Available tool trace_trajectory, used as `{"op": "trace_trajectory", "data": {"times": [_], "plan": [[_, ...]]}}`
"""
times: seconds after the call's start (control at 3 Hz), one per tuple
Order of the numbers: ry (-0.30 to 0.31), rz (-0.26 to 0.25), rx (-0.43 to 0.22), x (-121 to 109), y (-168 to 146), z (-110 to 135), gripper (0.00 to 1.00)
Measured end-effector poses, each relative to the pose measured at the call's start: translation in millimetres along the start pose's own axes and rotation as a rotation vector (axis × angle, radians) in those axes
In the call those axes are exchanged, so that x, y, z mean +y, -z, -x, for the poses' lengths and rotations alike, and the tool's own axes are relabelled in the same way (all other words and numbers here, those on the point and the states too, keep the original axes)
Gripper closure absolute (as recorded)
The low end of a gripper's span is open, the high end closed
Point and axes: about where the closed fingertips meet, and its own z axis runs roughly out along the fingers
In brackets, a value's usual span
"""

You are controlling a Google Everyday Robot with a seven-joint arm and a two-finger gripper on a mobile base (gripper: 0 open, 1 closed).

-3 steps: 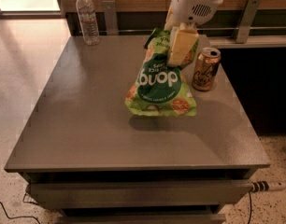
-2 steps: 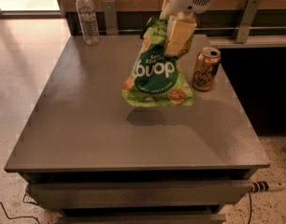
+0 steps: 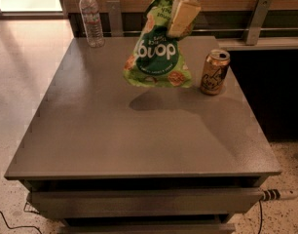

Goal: Move green rice chip bag near water bottle

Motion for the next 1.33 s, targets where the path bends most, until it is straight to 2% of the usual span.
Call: {"op": "trace_trajectory", "data": {"times": [0.67,1.0,1.33], "plan": [[0.001,-0.02,0.014,-12,-10,0,1.0],[0.045,0.027,0.031,-27,-44,-9,1.0],[0.061,-0.001,0.052,-67,-73,-20,1.0]]}}
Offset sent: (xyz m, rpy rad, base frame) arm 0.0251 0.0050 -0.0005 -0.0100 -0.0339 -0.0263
